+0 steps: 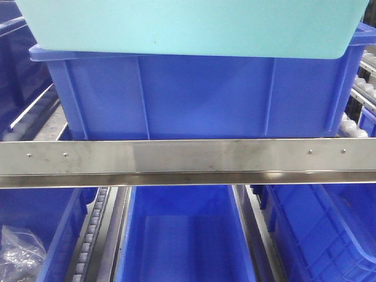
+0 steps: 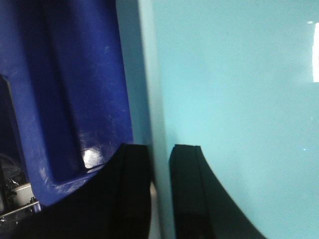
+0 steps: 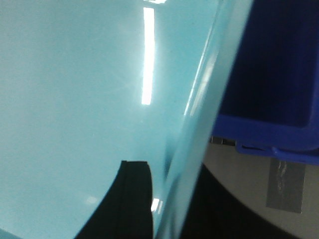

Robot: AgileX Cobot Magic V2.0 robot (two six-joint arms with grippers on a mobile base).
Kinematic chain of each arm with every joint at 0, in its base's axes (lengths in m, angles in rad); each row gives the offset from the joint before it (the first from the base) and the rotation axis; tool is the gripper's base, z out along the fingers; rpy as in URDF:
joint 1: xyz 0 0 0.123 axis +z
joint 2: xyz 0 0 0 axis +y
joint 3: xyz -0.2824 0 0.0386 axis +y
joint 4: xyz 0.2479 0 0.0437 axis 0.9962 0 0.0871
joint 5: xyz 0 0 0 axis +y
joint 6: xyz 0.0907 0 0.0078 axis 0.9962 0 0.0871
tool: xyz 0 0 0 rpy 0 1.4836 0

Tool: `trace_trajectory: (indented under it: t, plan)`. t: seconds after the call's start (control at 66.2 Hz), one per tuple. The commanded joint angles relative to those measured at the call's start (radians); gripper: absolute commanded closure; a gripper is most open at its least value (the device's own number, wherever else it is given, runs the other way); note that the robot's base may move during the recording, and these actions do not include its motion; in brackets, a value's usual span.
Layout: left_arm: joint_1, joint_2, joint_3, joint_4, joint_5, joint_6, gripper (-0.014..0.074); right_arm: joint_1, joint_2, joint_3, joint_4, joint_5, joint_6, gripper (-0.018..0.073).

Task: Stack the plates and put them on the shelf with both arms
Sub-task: 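Carry the teal tub above the blue crate on the shelf, then lower the teal tub with both grippers into the blue crate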

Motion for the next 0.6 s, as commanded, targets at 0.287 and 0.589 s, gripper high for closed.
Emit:
trace_trajectory:
  t: [0.287,0.589]
  plan:
    - [-0.017,-0.046,-0.033,-0.132,-0.138,0.023,0.0509,0.020,-0.039,-0.043,0.141,-0.180,-0.035,0.0504]
    - [-0.017,-0.020,-0.035,-0.130,-0.217,0.023,0.0509,0.020,-0.024,-0.043,0.148,-0.259,-0.035,0.0504]
